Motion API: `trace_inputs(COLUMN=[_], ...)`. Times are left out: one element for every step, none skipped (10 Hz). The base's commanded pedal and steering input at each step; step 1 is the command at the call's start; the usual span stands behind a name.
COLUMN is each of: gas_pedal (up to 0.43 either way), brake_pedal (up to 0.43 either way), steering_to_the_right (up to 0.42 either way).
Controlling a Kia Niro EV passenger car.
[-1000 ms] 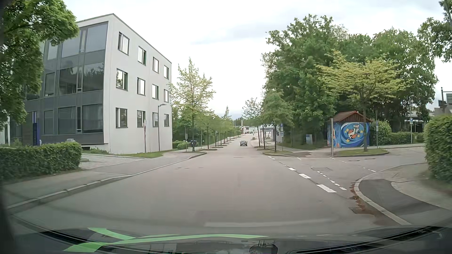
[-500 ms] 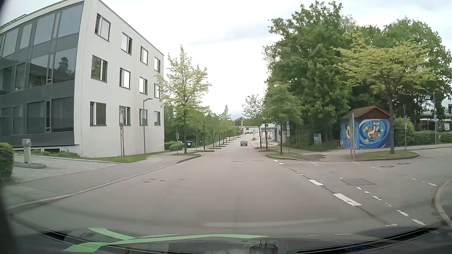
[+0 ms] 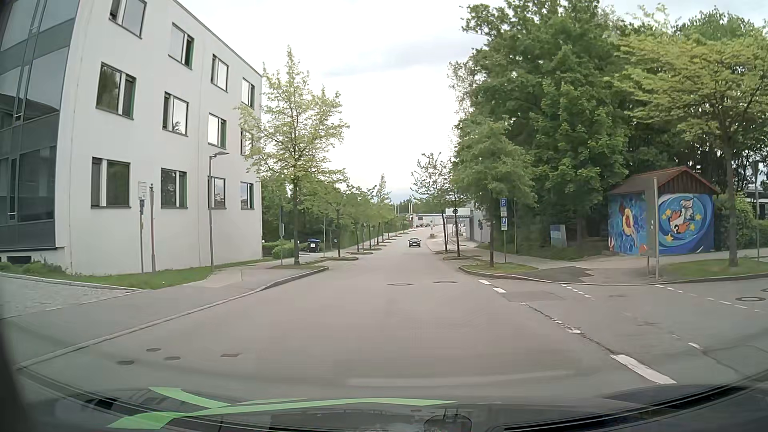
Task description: Follow the waypoints while adhering to traffic rules and regulations
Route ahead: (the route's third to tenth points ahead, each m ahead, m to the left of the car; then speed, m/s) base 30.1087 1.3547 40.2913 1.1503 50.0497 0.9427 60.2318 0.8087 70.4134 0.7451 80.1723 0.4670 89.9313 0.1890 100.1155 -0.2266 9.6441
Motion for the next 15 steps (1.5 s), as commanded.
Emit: trace_inputs(gas_pedal=[0.008,0.008,0.008,0.008,0.008,0.008,0.008,0.008,0.008,0.008,0.008,0.008,0.008,0.008,0.008], brake_pedal=[0.000,0.000,0.000,0.000,0.000,0.000,0.000,0.000,0.000,0.000,0.000,0.000,0.000,0.000,0.000], steering_to_the_right=[-0.003,-0.002,-0.002,-0.002,-0.002,-0.002,-0.002,-0.003,-0.002,-0.002,-0.002,-0.002,-0.002,-0.002,-0.002])
